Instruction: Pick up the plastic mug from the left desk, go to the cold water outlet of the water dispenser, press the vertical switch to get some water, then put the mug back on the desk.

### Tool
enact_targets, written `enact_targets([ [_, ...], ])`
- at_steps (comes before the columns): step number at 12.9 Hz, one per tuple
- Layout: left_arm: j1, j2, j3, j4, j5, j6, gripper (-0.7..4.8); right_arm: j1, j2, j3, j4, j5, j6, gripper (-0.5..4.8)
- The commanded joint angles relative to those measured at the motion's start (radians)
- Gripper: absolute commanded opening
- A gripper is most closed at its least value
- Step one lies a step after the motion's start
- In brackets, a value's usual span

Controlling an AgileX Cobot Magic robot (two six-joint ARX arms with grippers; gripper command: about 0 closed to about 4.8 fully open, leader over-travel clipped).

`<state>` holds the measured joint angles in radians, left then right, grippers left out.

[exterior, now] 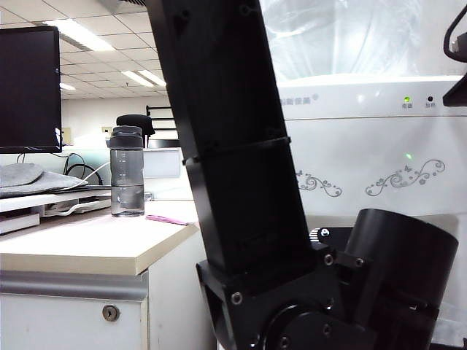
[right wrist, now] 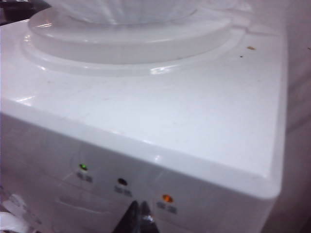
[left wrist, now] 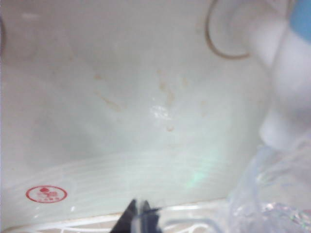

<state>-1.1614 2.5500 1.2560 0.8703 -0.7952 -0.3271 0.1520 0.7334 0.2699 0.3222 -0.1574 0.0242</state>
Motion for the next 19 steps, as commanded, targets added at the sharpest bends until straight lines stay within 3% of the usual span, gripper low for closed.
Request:
enact_targets([
  [1, -0.003, -0.006, 0.000, 0.029, -0.005, 0.006, -0.05, -0.021, -0.003, 0.008, 0.012, 0.002, -0.003, -0.01],
  [7, -0.010, -0.006, -0.001, 0.053, -0.005, 0.066, -0.05, -0.040, -0.003, 0.008, 0.013, 0.002, -0.003, -0.01],
  [12, -0.011, -0.006, -0.001, 0.074, -0.016, 0.068, -0.05, -0.040, -0.003, 0.008, 0.013, 0.002, -0.003, -0.01],
  [19, -0.011, -0.006, -0.001, 0.169, -0.012, 0.114, -0.05, -0.040, -0.003, 0.008, 0.024, 0.002, -0.003, -0.01],
])
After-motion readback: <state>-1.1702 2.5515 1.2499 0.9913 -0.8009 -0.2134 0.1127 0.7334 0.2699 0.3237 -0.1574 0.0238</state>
